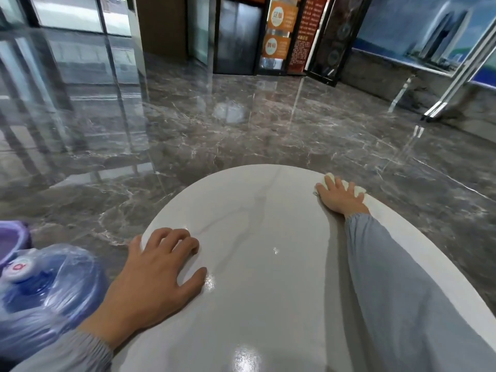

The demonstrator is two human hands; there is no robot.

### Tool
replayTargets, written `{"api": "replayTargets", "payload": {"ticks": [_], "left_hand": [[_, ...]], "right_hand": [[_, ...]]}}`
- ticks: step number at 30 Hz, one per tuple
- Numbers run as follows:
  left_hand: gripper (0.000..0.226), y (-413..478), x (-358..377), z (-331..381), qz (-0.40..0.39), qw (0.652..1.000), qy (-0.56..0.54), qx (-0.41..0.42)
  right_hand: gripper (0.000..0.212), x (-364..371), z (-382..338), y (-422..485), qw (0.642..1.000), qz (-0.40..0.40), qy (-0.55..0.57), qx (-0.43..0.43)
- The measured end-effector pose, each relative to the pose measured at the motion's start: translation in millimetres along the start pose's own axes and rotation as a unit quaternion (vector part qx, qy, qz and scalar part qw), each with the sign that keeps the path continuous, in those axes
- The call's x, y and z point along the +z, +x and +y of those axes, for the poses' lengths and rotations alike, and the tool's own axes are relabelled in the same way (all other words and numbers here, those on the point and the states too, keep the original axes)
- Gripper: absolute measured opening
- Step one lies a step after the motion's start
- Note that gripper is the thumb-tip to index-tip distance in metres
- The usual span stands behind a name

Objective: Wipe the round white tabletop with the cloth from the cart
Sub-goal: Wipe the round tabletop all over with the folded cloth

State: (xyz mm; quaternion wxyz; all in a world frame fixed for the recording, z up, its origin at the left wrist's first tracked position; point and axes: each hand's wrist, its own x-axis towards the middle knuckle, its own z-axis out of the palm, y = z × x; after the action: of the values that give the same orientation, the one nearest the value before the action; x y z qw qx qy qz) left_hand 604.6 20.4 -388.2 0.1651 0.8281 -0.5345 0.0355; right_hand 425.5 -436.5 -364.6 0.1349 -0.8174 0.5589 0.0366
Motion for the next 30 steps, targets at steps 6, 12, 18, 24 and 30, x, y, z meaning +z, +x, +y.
{"api": "replayTargets", "payload": {"ticks": [6, 12, 18, 24, 30], "left_hand": [[0.033, -1.8, 1.5, -1.7, 0.016, 1.0, -0.018, 0.003], [0.031, -2.1, 1.7, -1.5, 0.033, 0.999, -0.014, 0.009], [0.03, -2.3, 1.7, -1.8, 0.037, 0.999, -0.027, 0.004], [0.027, -2.2, 2.9, -1.2, 0.069, 0.996, -0.055, -0.004], [0.029, -3.4, 1.3, -2.4, 0.128, 0.98, -0.143, -0.05]], "right_hand": [[0.065, 40.2, -176.1, -33.5, 0.969, -0.044, -0.068, -0.232], [0.062, 78.4, -258.7, -119.0, 0.886, -0.067, -0.114, -0.444], [0.065, 61.6, -216.5, -109.5, 0.921, -0.041, -0.068, -0.381], [0.066, 31.7, -106.8, -63.9, 0.99, -0.009, -0.022, -0.14], [0.064, 47.4, -146.6, -73.1, 0.986, -0.02, -0.036, -0.16]]}}
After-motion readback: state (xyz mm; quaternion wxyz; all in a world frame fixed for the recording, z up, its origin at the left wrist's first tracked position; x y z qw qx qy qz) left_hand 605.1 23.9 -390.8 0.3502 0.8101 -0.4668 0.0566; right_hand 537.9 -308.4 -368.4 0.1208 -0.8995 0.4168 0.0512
